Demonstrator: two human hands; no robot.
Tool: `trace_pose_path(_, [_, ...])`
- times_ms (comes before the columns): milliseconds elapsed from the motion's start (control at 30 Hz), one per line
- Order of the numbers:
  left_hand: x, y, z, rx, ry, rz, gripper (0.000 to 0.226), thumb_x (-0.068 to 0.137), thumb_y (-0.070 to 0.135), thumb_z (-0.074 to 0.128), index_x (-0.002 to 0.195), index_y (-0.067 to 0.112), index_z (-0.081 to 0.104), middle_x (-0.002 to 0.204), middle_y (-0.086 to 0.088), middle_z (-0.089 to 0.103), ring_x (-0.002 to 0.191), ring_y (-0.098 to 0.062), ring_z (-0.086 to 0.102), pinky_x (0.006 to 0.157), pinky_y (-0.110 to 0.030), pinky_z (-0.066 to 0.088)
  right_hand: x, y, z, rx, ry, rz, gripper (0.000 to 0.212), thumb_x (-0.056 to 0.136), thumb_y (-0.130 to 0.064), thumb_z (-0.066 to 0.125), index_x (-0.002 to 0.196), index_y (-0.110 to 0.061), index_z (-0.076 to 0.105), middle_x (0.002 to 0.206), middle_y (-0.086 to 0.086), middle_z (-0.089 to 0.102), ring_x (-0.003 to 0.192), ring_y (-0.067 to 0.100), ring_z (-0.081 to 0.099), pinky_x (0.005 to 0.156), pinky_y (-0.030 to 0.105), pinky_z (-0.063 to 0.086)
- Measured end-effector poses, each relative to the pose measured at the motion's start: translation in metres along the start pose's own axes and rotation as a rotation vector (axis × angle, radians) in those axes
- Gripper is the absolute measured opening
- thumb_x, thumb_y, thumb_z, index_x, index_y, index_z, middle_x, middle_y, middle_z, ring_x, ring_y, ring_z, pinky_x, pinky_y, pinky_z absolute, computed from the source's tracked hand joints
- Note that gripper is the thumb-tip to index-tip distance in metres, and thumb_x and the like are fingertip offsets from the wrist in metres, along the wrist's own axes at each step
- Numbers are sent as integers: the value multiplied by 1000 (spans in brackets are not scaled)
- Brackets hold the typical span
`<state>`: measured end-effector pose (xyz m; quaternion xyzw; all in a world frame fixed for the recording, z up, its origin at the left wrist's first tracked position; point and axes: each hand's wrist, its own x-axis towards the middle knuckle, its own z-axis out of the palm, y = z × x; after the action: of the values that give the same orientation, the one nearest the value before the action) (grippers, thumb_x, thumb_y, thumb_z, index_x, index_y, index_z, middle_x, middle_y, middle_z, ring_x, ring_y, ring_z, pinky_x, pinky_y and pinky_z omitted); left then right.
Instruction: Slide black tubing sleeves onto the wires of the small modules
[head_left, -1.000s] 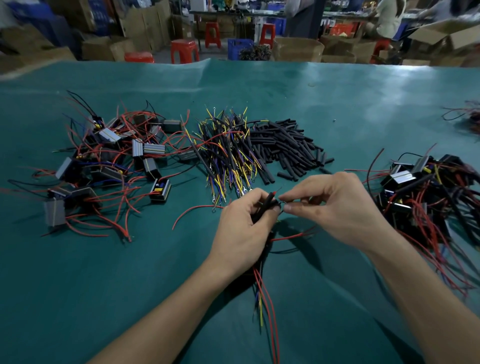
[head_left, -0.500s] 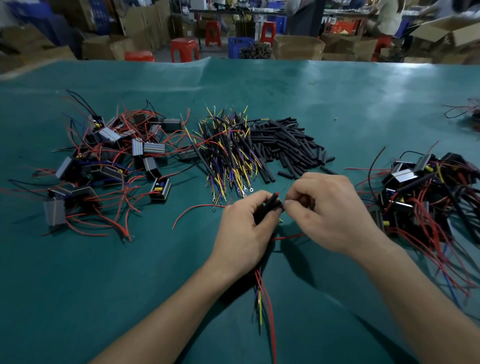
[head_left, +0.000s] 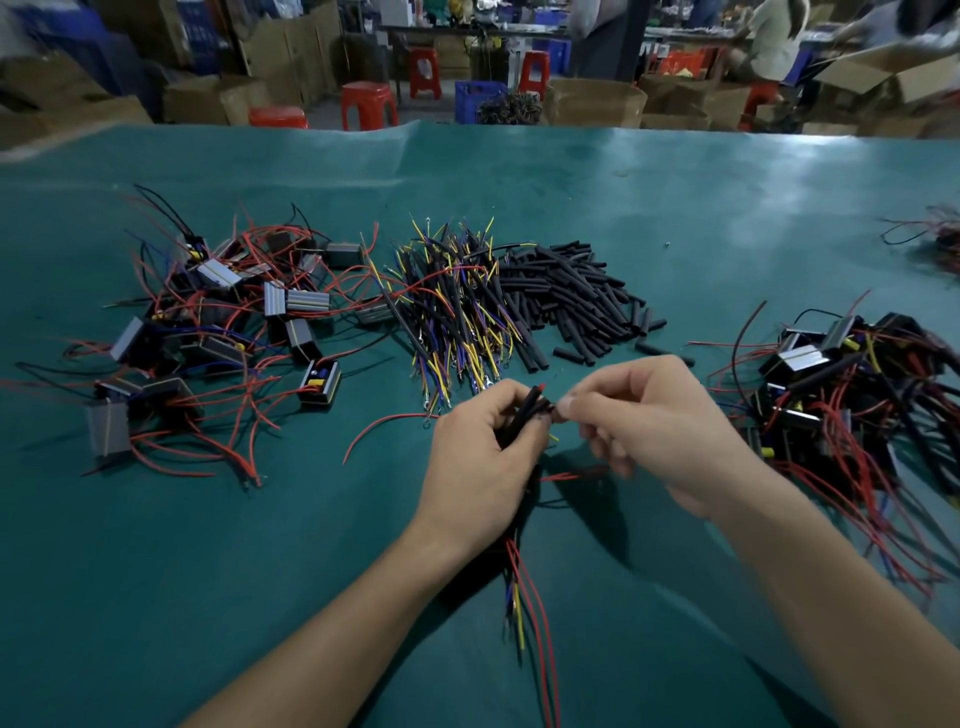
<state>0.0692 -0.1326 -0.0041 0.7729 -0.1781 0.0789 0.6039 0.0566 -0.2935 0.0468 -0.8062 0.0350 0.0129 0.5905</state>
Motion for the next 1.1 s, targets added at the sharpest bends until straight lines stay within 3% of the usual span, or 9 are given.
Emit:
trace_pose_path(67, [1,1,0,-20,3,-19,13,91,22,65,80,15,63,71,-12,61,63,-8,43,63,-44,43,0,1,-6,-213,-13,-186,16,81,-7,77,72,-20,78,60,-3,67,52,8,56,49,20,45])
trace_pose_path(233, [1,1,-1,-30,-18,-40,15,88,27,62,80,15,63,69,-13,59,64,-9,42,62,-44,42,2,3,-12,-549,128,-558,14,77,-15,88,88,-20,81,74,-11,69,70,10,65,63,8,41])
trace_pose_path(333, [1,0,-1,-30,-31,-50,15,88,28,62,78,18,62,64,-6,57,62,-9,41,60,-43,42,3,3,-16,-610,114,-636,12,79,-19,88,89,-20,82,79,-13,70,70,6,64,64,12,43])
trace_pose_path(400, [1,1,-1,-25,-42,-49,16,88,28,62,80,15,63,69,-14,60,64,-10,42,61,-45,43,3,4,-16,-651,112,-676,7,80,-19,87,87,-20,83,79,-12,71,68,5,63,64,14,44])
trace_pose_path(533, [0,0,-2,-41,-43,-47,16,90,27,64,78,16,61,65,-11,53,62,-11,40,58,-44,40,2,4,-14,-708,98,-716,4,86,-19,81,90,-19,82,81,-8,71,72,12,64,64,31,51])
trace_pose_path(633, [1,1,-2,-23,-47,-46,23,93,24,66,73,16,56,61,4,43,61,-11,36,55,-42,37,1,3,-11,-755,89,-691,3,91,-18,75,92,-20,77,82,-7,65,77,17,61,67,41,52])
trace_pose_path(767, [0,3,-1,-11,-48,-26,20,90,28,63,75,14,60,62,3,44,61,-10,36,55,-40,37,-4,-1,-4,-795,85,-604,5,89,-14,68,84,-17,67,81,-6,57,79,21,55,70,46,50])
trace_pose_path(967, [-1,3,1,31,-37,-17,9,85,25,63,81,18,66,64,-10,58,59,-11,42,59,-42,44,-8,-7,5,-674,140,-317,26,84,-29,55,60,-24,49,53,-9,50,57,9,45,56,27,35])
trace_pose_path(1100, [-2,3,1,75,-1,2,7,85,24,63,84,20,69,62,-8,57,56,-18,43,56,-39,41,-3,-2,8,-416,120,-36,26,83,-25,61,65,-7,56,44,-9,36,44,11,31,44,22,25])
